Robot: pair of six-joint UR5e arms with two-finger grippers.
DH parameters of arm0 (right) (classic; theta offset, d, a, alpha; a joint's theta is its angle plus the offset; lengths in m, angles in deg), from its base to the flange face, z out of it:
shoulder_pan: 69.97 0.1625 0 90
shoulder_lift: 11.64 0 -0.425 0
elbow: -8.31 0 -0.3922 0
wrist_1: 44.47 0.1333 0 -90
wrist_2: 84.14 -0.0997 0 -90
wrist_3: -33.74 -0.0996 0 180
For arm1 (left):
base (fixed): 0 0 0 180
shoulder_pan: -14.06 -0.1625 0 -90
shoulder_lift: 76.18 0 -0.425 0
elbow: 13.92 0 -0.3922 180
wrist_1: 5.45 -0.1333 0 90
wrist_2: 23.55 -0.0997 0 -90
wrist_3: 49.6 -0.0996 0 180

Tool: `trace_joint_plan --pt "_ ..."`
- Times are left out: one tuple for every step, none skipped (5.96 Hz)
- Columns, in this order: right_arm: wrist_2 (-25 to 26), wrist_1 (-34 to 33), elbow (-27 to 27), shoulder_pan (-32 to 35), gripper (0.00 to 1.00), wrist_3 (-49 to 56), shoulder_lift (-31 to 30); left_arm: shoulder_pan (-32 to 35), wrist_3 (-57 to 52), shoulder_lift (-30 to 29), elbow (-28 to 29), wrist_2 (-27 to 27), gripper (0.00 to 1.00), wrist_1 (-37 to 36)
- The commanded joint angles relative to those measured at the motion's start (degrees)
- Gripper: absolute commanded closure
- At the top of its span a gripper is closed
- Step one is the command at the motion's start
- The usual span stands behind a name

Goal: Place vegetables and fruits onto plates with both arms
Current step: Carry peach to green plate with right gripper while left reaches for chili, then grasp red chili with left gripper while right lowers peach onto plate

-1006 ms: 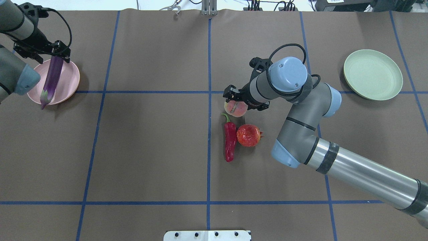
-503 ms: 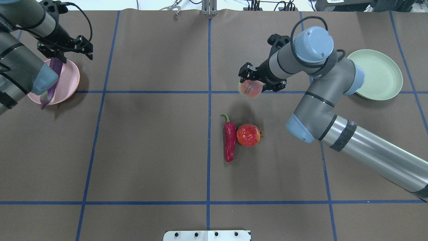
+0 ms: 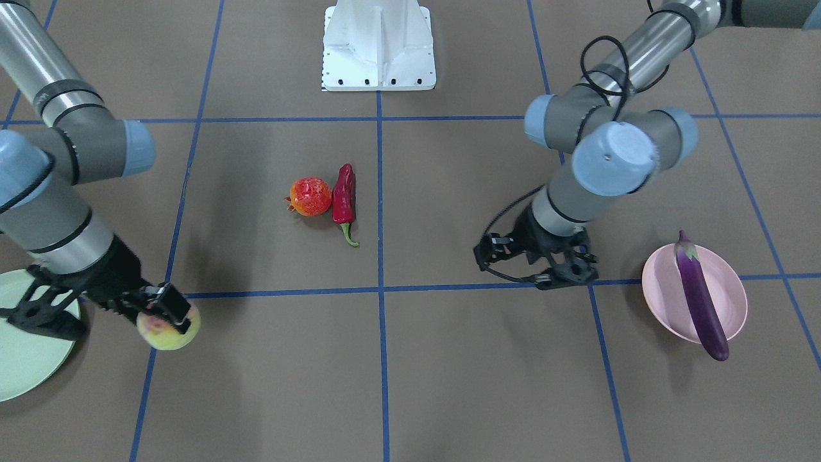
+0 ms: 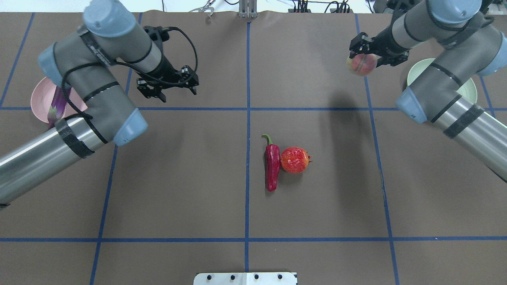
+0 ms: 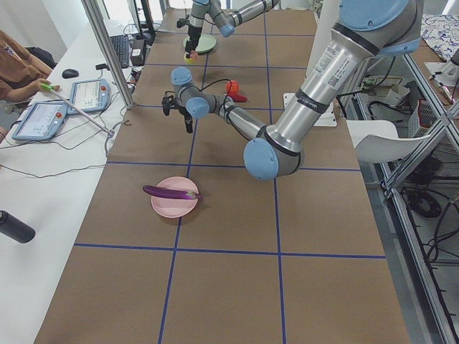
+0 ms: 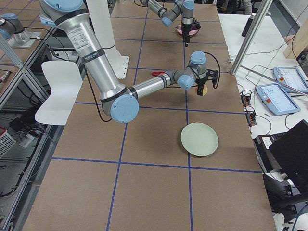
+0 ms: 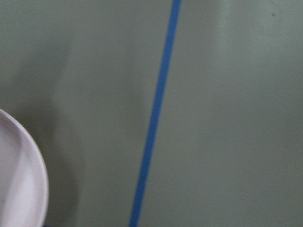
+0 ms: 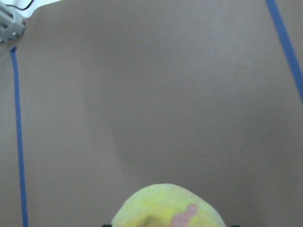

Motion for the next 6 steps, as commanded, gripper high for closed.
trace_joint_plan --pt "0.0 0.1 -8.7 6.4 1.0 11.7 -1.1 -8.0 4.4 -6.0 -0.2 -5.8 0.0 -1.5" --pt "0.2 0.1 -11.1 8.5 1.0 12.4 -1.7 -11.4 3.9 -8.4 -0.1 -6.2 0.01 -6.0" --pt "0.2 0.1 -12.9 9.8 1.0 15.0 -3.1 -14.6 2.0 -9.0 -0.1 -8.1 0.07 -6.8" --pt "0.2 0.1 -13.0 9.8 1.0 16.0 -4.3 -17.8 -4.2 -9.1 -0.3 -10.6 0.09 -6.9" --pt "0.1 0.1 -13.0 9.8 0.59 16.0 -4.9 -19.8 -4.8 -9.1 -0.5 -11.5 0.09 -6.9" --pt "0.0 0.3 -12.9 9.8 0.01 16.1 -5.0 -23.0 -6.8 -10.1 -0.2 -15.2 0.11 -6.9"
